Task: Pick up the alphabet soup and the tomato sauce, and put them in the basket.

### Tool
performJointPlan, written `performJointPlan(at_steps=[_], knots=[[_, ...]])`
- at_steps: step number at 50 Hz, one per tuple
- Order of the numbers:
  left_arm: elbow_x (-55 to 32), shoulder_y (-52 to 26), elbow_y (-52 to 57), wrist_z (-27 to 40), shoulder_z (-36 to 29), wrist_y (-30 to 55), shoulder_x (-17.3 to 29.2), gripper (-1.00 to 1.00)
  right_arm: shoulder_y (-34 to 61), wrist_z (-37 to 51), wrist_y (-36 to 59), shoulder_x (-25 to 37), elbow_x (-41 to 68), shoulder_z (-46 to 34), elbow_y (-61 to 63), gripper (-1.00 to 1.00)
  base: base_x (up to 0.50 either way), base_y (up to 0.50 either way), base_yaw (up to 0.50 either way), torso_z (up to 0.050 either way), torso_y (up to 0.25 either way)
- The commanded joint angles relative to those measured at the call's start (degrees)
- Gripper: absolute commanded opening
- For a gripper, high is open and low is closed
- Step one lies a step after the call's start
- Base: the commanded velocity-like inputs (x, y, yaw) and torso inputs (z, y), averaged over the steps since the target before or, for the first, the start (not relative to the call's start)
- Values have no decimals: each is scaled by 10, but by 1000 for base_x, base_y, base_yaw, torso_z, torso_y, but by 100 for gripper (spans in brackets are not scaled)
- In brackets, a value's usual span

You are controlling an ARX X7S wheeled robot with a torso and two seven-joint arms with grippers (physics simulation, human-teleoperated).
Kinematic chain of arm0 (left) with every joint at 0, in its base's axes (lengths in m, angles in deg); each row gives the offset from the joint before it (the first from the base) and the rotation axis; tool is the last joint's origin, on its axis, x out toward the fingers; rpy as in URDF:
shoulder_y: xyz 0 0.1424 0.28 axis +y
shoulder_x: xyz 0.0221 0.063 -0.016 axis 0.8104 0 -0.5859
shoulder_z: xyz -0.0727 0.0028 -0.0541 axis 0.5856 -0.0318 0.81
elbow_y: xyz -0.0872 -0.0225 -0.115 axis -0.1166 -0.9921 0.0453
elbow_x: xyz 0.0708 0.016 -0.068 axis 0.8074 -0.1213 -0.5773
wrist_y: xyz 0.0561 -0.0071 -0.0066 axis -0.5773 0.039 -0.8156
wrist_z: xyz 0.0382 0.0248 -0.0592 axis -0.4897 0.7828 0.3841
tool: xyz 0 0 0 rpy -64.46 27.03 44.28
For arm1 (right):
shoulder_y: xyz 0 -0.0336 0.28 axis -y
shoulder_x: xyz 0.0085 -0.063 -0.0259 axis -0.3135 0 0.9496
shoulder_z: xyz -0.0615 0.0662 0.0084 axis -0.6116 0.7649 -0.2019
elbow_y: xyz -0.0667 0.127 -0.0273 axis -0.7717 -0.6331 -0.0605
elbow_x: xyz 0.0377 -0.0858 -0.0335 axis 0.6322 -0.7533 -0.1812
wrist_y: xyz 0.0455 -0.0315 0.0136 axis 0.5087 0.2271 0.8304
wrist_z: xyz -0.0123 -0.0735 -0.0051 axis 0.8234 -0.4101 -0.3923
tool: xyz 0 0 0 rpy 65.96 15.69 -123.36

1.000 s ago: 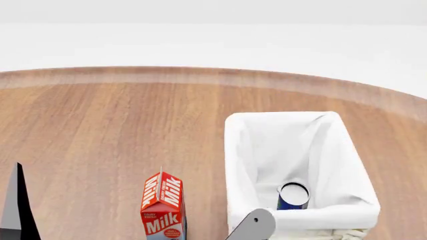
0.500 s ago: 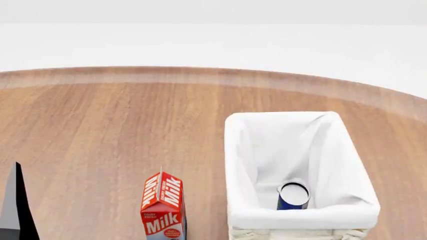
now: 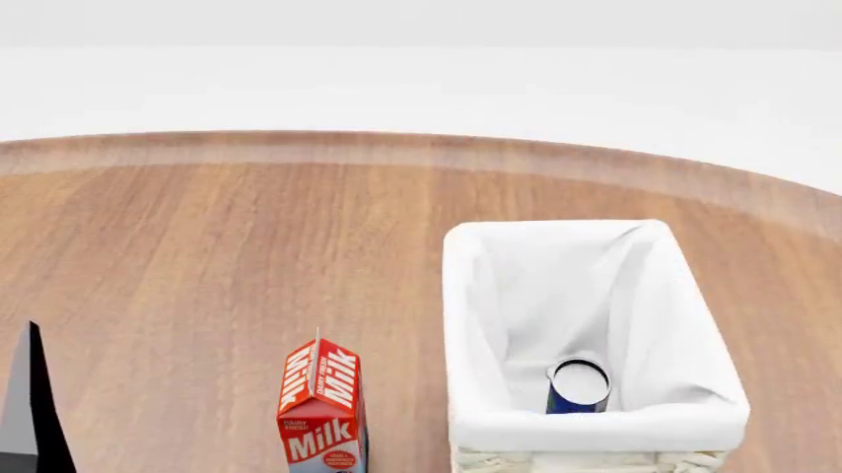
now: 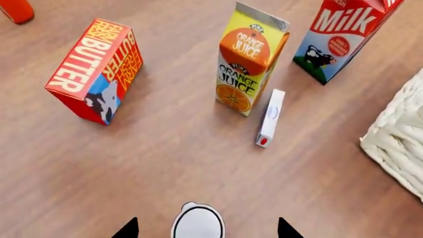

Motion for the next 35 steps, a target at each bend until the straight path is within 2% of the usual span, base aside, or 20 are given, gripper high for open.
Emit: performJointPlan(at_steps=[1, 4, 11, 12, 14, 17, 18, 21, 22, 25, 28, 31, 35], knots=[[-3, 0, 3, 2, 1, 0, 3, 100, -13, -36, -13, -12, -82, -42, -12, 100, 0, 0, 0, 0, 0], [-2, -3, -6, 1, -3, -3, 2, 100, -21, -65, -26, -13, -134, -61, -23, 100, 0, 0, 0, 0, 0], [-1, -3, -1, 3, -5, -1, 3, 100, -31, -97, -48, -11, -180, -82, -44, 100, 0, 0, 0, 0, 0], [-1, -3, -1, 3, -5, 0, 3, 100, -18, -76, -33, -12, -141, -69, -43, 100, 0, 0, 0, 0, 0], [-2, -4, -1, 4, -4, 0, 4, 100, -28, -105, -56, -10, -189, -90, -57, 100, 0, 0, 0, 0, 0], [-2, -3, -3, 4, -4, -3, 4, 100, -23, -96, -47, -12, -169, -84, -62, 100, 0, 0, 0, 0, 0], [-2, -3, -4, 4, -4, -5, 4, 100, -37, -125, -75, -9, -222, -111, -75, 100, 0, 0, 0, 0, 0], [-3, -2, -5, 4, -4, -6, 4, 100, -33, -114, -67, -8, -204, -106, -71, 100, 0, 0, 0, 0, 0], [-1, 1, -8, 4, -5, -11, 4, 100, -41, -137, -90, -7, -241, -126, -81, 100, 0, 0, 0, 0, 0], [-2, 3, -9, 5, -4, -12, 5, 100, -45, -154, -106, -4, -262, -136, -91, 100, 0, 0, 0, 0, 0], [-3, 3, -3, 7, -3, -8, 6, 100, -40, -140, -94, -3, -241, -126, -84, 100, 0, 0, 0, 0, 0], [-4, 3, -4, 7, -3, -10, 6, 100, -49, -165, -121, -1, -281, -147, -100, 100, 0, 0, 0, 0, 0], [-3, 4, -4, 8, -4, -11, 7, 100, -41, -148, -103, -5, -255, -137, -95, 100, 0, 0, 0, 0, 0]])
